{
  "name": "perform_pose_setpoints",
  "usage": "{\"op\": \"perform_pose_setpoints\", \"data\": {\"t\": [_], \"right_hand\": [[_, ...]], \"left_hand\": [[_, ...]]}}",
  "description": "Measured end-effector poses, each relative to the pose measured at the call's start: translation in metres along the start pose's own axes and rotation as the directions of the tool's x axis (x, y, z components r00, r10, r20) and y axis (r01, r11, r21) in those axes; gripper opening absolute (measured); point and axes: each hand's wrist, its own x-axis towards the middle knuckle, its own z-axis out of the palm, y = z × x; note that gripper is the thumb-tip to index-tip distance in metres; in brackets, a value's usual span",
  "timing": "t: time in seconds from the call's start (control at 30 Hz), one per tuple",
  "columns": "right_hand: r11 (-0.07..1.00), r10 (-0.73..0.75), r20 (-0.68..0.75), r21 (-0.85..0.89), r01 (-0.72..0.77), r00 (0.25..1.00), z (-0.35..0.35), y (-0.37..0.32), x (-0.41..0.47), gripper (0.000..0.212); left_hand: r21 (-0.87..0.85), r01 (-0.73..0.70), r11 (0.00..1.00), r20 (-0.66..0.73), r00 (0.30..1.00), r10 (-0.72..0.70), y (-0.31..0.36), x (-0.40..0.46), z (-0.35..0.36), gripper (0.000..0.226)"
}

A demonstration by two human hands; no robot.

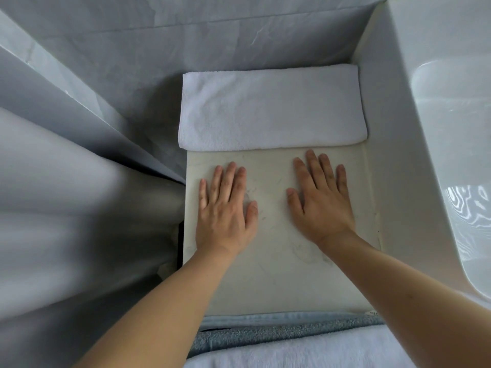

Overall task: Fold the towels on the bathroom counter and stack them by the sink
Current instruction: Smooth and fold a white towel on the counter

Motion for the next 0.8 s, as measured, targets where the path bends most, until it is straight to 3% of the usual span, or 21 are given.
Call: {"op": "perform_pose_setpoints", "data": {"t": [0.27,0.4,0.47,0.53,0.67,0.8], "right_hand": [[0.99,-0.036,0.058,0.141,0.028,0.998,-0.013,-0.005,-0.046,0.062],[0.971,0.072,-0.036,0.232,-0.062,0.997,-0.039,0.001,-0.103,0.054],[0.949,0.12,-0.01,0.294,-0.111,0.993,-0.049,0.009,-0.134,0.051],[0.962,0.068,0.048,0.26,-0.078,0.997,-0.053,0.021,-0.165,0.049],[0.974,-0.003,0.018,0.226,-0.001,1.0,-0.064,0.058,-0.224,0.044],[0.975,0.009,0.015,0.222,-0.012,1.0,-0.068,0.107,-0.276,0.043]], "left_hand": [[-0.04,-0.026,0.999,-0.067,0.998,0.023,-0.001,-0.002,0.005,0.073],[-0.029,0.0,1.0,0.094,0.996,0.003,0.001,0.001,-0.006,0.073],[-0.056,0.013,0.998,0.226,0.974,0.0,0.006,-0.007,-0.016,0.076],[-0.078,-0.03,0.997,0.288,0.956,0.051,0.016,-0.034,-0.024,0.076],[-0.166,-0.202,0.965,0.092,0.971,0.219,0.073,-0.106,-0.04,0.066],[-0.167,-0.382,0.909,0.048,0.918,0.395,0.15,-0.162,-0.044,0.055]]}}
